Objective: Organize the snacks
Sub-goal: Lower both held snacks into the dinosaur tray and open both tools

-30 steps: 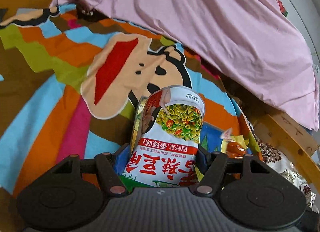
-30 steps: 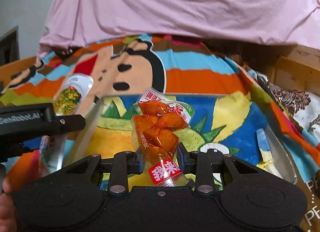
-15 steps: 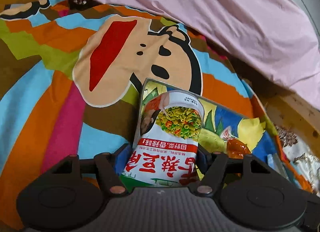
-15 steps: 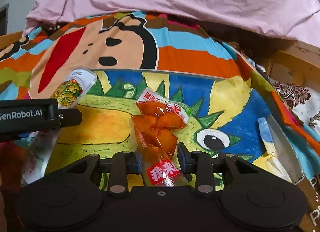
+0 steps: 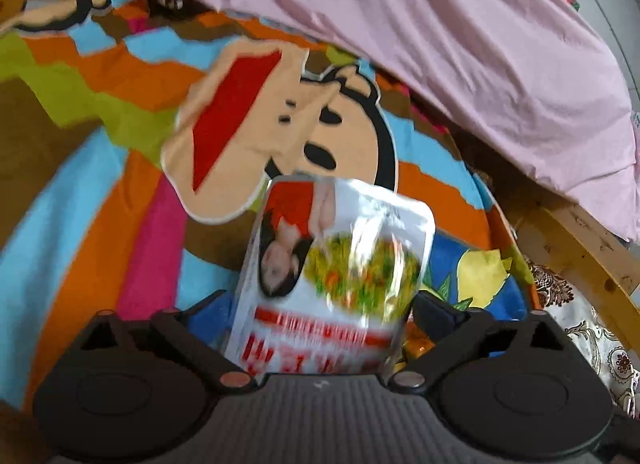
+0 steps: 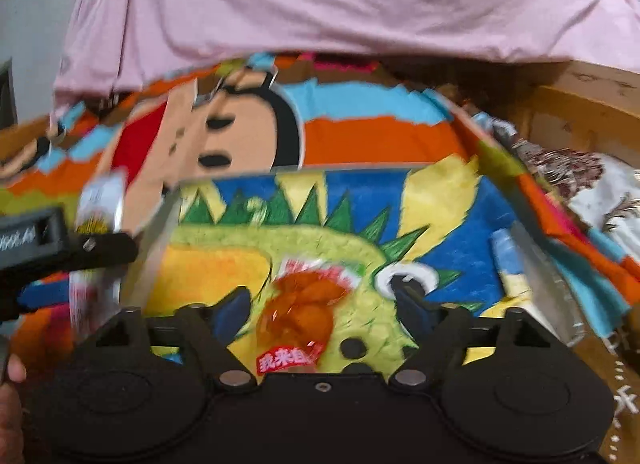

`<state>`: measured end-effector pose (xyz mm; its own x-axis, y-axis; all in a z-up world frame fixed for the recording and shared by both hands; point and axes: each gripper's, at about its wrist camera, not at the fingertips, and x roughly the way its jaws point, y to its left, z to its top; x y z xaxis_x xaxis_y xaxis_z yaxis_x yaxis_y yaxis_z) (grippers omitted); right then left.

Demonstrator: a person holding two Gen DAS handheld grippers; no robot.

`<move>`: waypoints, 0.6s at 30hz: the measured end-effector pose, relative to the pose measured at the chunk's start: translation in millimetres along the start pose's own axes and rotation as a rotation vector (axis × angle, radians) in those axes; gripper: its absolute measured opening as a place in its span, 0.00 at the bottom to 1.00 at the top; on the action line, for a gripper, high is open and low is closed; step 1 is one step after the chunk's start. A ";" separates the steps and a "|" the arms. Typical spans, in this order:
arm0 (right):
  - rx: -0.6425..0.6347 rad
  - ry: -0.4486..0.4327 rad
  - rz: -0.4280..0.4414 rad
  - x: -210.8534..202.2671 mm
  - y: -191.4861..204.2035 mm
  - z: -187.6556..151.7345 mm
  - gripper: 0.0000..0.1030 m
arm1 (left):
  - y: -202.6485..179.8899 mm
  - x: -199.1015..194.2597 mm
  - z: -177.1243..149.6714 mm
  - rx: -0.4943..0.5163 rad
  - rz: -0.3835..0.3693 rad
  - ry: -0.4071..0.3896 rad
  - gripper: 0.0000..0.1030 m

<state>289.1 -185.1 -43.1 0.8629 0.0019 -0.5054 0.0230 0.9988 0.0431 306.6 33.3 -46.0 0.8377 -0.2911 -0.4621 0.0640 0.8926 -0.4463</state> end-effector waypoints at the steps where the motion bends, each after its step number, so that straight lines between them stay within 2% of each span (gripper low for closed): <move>1: 0.015 -0.014 0.002 -7.7 -4.2 3.0 0.84 | -1.5 -6.2 1.8 0.010 0.003 -0.007 0.98; 6: 0.063 -0.064 0.024 -48.0 -18.9 11.7 0.89 | -11.5 -31.9 6.4 0.042 0.022 -0.049 0.99; 10: 0.072 -0.083 0.051 -80.3 -22.8 9.4 0.90 | -19.3 -37.7 -3.0 0.061 0.030 -0.113 0.99; 14: 0.017 -0.107 0.063 -104.7 -23.0 -1.0 0.93 | -24.6 -35.9 -13.4 0.056 0.100 -0.068 0.99; 16: 0.011 -0.101 0.065 -113.1 -25.7 -5.7 0.94 | -29.0 -46.9 -17.5 0.054 0.076 -0.081 0.99; 18: 0.013 -0.114 0.058 -120.8 -28.8 -5.7 0.95 | -36.3 -58.7 -19.0 0.078 0.084 -0.086 0.99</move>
<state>181.4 -213.8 11.8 0.9147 0.0535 -0.4005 -0.0228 0.9964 0.0811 244.8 11.4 -17.2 0.8850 -0.1866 -0.4267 0.0307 0.9376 -0.3464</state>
